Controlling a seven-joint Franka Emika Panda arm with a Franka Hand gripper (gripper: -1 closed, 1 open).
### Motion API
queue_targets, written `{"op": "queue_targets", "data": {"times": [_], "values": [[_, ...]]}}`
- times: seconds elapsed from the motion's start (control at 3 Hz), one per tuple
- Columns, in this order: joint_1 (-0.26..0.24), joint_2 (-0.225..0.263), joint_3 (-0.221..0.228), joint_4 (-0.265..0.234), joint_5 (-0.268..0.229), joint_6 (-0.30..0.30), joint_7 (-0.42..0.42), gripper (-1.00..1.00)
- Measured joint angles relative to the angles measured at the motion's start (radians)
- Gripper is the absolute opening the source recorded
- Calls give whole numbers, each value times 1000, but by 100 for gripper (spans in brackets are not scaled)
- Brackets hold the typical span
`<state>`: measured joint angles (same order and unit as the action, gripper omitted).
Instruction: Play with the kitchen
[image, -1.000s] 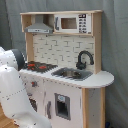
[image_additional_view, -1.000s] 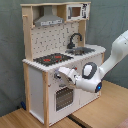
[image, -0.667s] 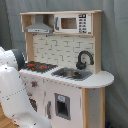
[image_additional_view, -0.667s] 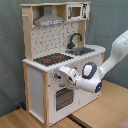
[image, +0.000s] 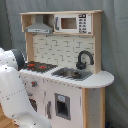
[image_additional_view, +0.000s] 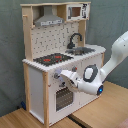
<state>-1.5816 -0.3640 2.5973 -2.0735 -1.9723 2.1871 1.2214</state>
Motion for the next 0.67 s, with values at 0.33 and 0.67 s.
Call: {"op": "queue_targets", "data": {"times": [0.33,0.67], "values": [[55,22,15,-21,-3,-76,39,100],[61,17,20,-56,0,-119,124,100]]}}
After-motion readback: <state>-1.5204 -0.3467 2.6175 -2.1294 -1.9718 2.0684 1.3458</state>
